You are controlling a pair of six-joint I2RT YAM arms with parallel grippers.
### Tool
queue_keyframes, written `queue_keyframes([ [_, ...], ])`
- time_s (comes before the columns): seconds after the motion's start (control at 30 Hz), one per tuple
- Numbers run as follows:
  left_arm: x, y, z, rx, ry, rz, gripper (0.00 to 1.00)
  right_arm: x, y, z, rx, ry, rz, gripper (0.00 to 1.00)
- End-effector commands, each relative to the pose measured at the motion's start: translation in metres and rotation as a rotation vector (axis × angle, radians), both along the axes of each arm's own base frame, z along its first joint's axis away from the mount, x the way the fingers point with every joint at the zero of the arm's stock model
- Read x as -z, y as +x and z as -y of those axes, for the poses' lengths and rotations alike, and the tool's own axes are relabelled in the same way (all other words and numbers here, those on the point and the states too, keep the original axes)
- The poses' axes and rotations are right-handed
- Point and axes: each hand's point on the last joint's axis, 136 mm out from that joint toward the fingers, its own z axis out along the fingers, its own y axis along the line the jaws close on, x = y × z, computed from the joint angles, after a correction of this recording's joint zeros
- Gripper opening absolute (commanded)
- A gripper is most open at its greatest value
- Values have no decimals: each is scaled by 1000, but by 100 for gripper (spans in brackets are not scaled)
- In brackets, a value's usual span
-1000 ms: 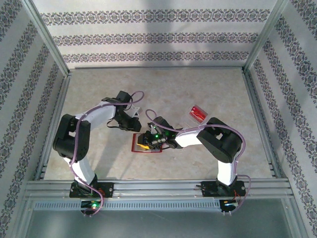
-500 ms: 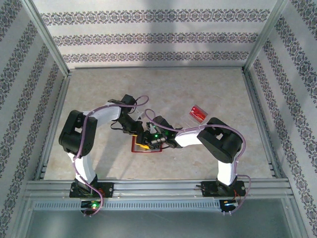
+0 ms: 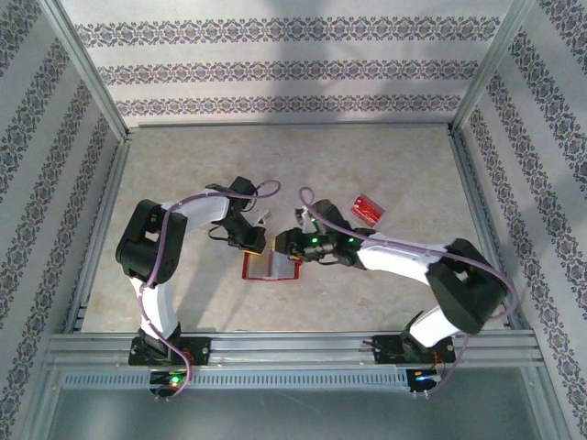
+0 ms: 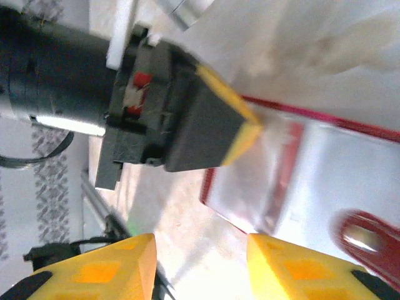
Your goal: Put the credit cards into the card holder
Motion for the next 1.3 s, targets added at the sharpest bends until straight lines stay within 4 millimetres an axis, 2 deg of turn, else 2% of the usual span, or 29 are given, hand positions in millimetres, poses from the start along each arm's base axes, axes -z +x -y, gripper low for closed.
queue_keyframes([
  [0.0, -13, 15, -3, 42, 62, 68, 15, 2, 5, 53, -10, -236, 60, 44],
  [0.1, -42, 25, 9, 62, 24, 101, 19, -14, 19, 91, 8, -344, 100, 46],
  [0.23, -78, 41, 24, 108, -14, 200, 30, -37, 37, 137, 30, -486, 182, 49],
  [0.33, -97, 59, 36, 138, -23, 287, 39, -49, 51, 168, 35, -588, 226, 51],
  [0.43, -113, 80, 57, 159, -50, 350, 49, -56, 64, 193, 26, -665, 261, 52],
  [0.6, -125, 109, 102, 170, -121, 407, 64, -56, 90, 225, 34, -729, 316, 52],
  [0.73, -120, 121, 141, 217, -169, 426, 70, -47, 106, 241, 36, -734, 331, 52],
  [0.97, -96, 123, 194, 279, -226, 407, 71, -31, 126, 240, 4, -745, 411, 53],
  [1.13, -70, 125, 212, 285, -223, 380, 72, -11, 135, 248, -26, -796, 381, 55],
  [1.27, -51, 121, 216, 281, -218, 338, 72, -5, 140, 250, -13, -782, 367, 55],
])
